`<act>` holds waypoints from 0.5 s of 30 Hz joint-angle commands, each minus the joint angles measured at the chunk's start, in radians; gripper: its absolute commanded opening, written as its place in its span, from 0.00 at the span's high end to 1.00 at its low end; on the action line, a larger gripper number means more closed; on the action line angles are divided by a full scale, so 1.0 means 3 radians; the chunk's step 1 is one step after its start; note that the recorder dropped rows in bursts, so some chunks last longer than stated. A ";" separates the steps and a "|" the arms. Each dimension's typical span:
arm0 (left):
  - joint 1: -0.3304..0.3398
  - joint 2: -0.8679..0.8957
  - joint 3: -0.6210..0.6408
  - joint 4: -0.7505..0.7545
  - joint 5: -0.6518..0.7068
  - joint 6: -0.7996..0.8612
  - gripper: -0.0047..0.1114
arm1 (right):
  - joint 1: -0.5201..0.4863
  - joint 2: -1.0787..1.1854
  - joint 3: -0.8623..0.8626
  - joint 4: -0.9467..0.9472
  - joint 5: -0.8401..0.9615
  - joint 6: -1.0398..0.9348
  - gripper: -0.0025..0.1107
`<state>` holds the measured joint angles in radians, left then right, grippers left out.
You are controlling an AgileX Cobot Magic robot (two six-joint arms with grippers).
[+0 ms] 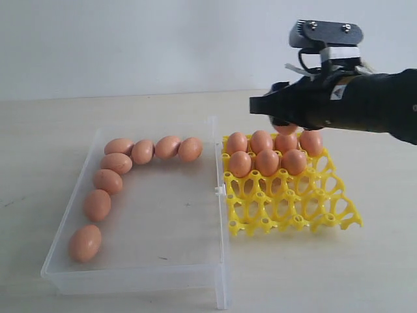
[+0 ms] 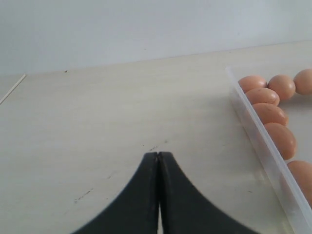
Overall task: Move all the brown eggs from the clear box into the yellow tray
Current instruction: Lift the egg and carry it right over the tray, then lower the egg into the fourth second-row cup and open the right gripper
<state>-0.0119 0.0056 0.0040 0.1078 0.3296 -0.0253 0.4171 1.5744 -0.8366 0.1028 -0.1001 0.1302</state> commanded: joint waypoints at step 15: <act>0.0004 -0.0019 -0.0013 -0.0009 -0.0046 -0.0014 0.96 | -0.0663 0.0821 0.0049 -0.0114 -0.0527 0.0004 0.98</act>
<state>-0.0119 0.0056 0.0040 0.1078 0.3296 -0.0253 0.2223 1.7977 -0.8232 0.0809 -0.1954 0.1256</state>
